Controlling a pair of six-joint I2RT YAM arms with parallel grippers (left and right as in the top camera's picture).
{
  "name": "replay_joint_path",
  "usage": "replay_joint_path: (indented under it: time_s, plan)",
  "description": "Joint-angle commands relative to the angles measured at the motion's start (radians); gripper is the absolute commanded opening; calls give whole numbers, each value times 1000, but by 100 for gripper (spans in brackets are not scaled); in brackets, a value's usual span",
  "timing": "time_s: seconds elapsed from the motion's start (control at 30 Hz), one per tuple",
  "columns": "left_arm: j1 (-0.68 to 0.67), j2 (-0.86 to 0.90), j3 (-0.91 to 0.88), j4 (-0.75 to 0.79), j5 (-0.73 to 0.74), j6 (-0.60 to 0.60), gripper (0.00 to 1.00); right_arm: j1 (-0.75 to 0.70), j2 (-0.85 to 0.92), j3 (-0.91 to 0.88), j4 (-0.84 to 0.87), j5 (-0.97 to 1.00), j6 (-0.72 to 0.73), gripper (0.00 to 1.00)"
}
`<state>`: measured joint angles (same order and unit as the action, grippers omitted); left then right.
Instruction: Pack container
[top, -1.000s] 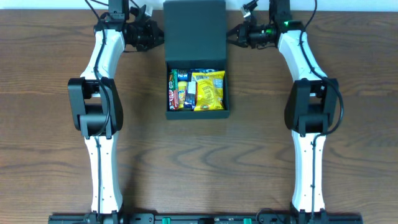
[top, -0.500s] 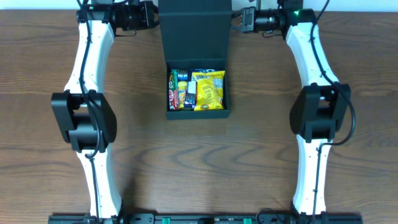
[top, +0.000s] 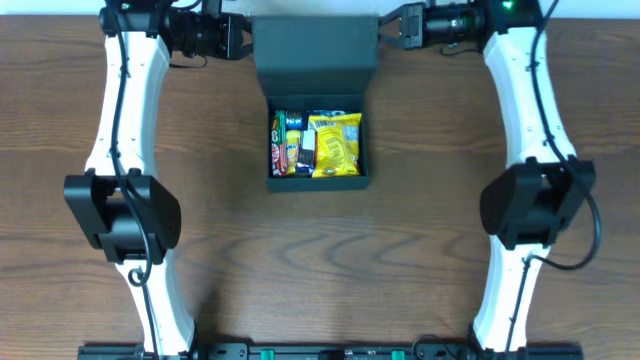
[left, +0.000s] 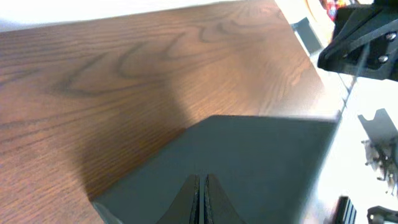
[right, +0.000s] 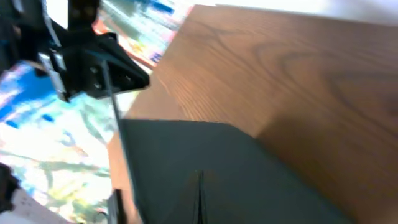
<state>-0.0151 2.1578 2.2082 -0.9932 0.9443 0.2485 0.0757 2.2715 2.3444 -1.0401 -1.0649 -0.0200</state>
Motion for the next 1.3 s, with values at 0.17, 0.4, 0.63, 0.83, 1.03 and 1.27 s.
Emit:
replay_joint_path:
  time_s: [0.17, 0.4, 0.63, 0.83, 1.03, 1.27]
  plan:
    - [2, -27, 22, -92, 13, 113, 6, 10, -54, 13, -163, 162, -180, 1]
    - [1, -27, 22, -149, -54, 114, 6, 10, -55, 13, -180, 271, -180, 1]
    - [-20, -42, 22, -202, -196, 109, 6, 10, -60, 14, -185, 450, -223, 1]
    - [-64, -90, 22, -214, -381, 78, 6, 1, -69, 14, -205, 508, -258, 1]
    - [-57, -127, 22, -273, -379, 132, 6, -45, -76, 14, -276, 510, -266, 1]
    - [51, -231, 22, -313, -261, 134, 6, -20, -193, 14, -355, 635, -276, 1]
